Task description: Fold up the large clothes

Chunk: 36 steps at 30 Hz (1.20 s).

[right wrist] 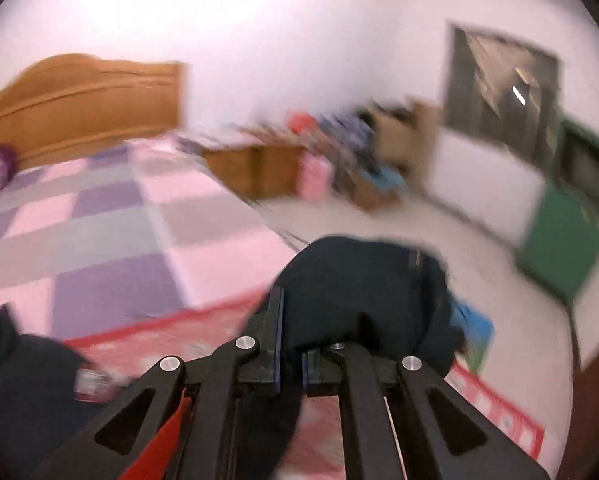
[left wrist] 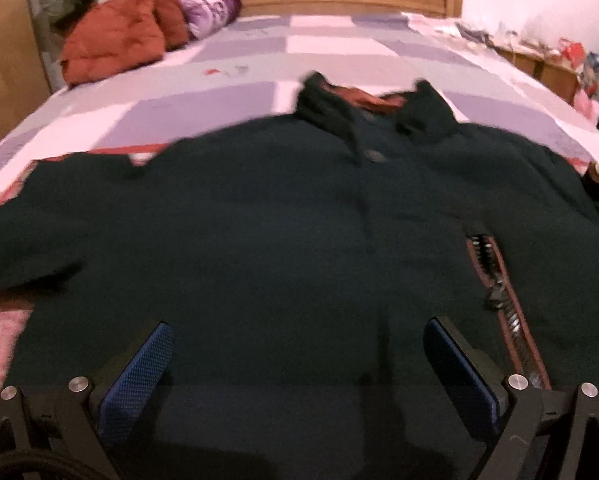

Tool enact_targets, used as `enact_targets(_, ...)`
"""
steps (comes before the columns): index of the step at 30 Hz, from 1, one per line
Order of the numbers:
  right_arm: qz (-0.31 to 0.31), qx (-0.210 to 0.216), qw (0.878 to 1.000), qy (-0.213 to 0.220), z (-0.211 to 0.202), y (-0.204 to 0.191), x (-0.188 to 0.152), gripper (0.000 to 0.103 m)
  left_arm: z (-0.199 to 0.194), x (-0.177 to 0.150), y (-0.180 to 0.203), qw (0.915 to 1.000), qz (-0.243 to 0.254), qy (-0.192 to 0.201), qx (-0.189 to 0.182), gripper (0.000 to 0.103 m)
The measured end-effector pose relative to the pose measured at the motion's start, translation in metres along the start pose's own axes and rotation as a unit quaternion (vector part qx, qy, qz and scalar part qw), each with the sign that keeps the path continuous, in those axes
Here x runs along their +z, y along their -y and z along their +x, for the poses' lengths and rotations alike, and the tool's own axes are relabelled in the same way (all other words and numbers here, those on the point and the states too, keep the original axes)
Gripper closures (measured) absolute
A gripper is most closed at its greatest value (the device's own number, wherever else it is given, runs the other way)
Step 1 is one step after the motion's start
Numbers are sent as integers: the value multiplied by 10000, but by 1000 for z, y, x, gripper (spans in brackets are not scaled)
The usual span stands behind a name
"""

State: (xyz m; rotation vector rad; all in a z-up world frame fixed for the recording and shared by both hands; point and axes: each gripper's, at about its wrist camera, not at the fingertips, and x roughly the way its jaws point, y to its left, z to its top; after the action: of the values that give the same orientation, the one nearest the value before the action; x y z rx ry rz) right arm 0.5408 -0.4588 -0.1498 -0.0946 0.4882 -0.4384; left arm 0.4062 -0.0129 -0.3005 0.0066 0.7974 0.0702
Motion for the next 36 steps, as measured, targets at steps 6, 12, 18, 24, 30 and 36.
enact_targets(6, -1191, 1489, 9800, 571, -76, -188, -7, 97, -44, -25, -68, 9995, -14, -157, 257, 0)
enact_targets(12, -2289, 2766, 9332, 163, -136, -364, -87, 98, -71, -52, -121, 9982, -140, -269, 526, 0)
enact_targets(18, -3250, 2883, 8972, -795, -133, -441, -175, 97, -67, -73, -158, 9955, -418, -513, 673, 0)
enact_targets(24, -3413, 2646, 8973, -911, -124, -454, -201, 97, -55, -86, -175, 9925, -704, -655, 754, 0)
enact_targets(30, -3365, 2901, 8884, -1154, -129, -445, -205, 86, -42, -73, -162, 9932, -680, -640, 702, 0)
enact_targets(36, -2827, 4133, 8448, -1885, -127, -398, -196, 3, -24, -23, -139, 9949, -737, -419, 550, 0)
